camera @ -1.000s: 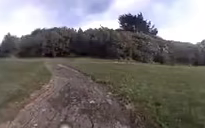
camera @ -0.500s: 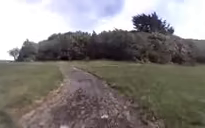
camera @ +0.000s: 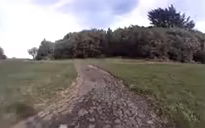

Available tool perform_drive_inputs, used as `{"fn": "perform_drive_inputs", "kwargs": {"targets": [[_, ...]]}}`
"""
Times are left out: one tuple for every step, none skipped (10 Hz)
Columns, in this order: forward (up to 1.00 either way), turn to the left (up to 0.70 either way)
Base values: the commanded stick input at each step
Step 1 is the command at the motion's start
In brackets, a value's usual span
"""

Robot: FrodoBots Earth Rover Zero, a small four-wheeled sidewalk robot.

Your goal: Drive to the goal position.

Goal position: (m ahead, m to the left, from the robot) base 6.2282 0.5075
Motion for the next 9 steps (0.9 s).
{"fn": "perform_drive_inputs", "kwargs": {"targets": [[0.85,0.00],[0.85,0.00],[0.85,0.00],[0.85,0.00],[0.85,0.00],[0.85,0.00],[0.85,0.00],[0.85,0.00],[0.85,0.00]]}}
